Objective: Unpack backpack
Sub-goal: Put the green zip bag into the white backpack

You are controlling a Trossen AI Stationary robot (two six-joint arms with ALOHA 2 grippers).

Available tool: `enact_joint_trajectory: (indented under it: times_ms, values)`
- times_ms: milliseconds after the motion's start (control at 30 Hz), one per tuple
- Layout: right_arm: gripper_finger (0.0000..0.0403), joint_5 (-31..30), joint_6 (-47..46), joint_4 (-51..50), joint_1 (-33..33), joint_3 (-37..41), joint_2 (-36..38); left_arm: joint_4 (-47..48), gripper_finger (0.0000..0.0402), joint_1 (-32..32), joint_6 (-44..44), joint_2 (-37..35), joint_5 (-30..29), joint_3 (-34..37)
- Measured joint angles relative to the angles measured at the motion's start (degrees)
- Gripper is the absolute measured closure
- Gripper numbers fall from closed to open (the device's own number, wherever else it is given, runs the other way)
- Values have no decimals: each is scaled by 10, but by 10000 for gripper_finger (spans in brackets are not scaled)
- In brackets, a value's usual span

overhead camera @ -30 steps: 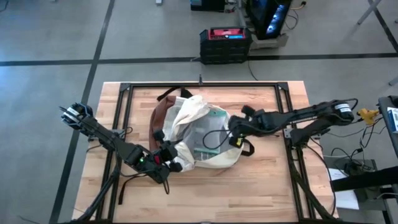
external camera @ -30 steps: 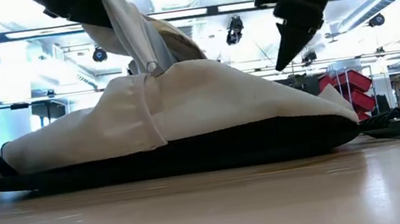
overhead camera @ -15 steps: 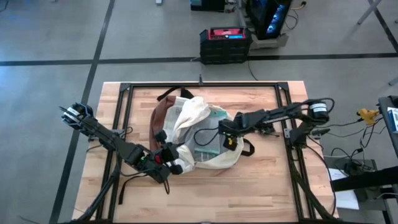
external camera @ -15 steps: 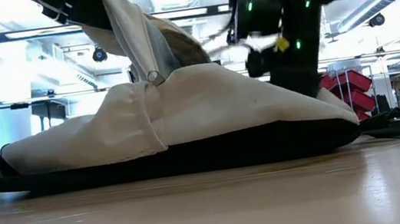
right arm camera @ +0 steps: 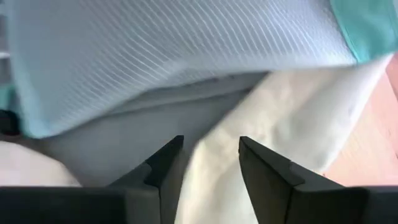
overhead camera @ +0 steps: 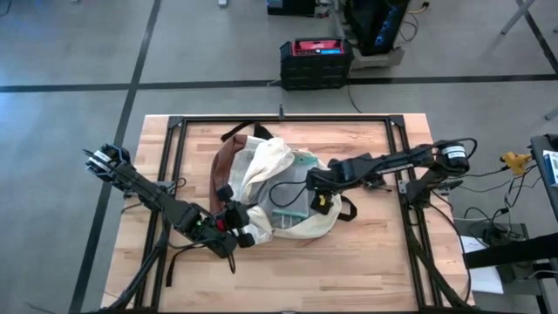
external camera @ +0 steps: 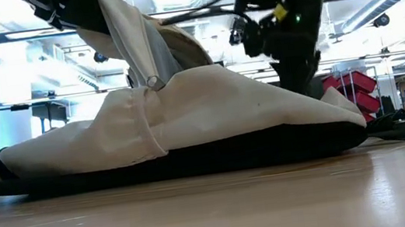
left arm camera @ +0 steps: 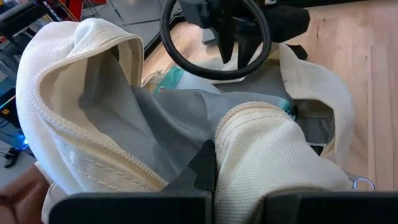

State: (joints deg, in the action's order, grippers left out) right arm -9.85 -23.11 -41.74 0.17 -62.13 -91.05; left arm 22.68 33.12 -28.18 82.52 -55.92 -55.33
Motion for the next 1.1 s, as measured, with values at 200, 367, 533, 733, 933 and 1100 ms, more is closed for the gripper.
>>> enact_joint_trajectory:
  times_ms: [200, 367, 533, 733, 933, 1100]
  values:
    - [182, 25, 1, -38, 7, 0, -35, 2, 400, 0, -4, 0, 0, 0]
    - [143, -9, -30, -68, 4, 1, -64, 2, 400, 0, -4, 0, 0, 3]
    - [221, -53, -30, -111, -15, 1, -69, 8, 400, 2, -12, 0, 0, 6]
    - [386, -119, -4, -130, -28, 0, -29, 42, 400, 7, -49, 0, 1, 8]
    - [399, -251, -55, -128, -28, 2, 74, 63, 400, 19, -76, 0, 1, 16]
    - [401, -278, -118, -47, -13, 33, 170, 63, 400, 34, -59, 0, 14, 23]
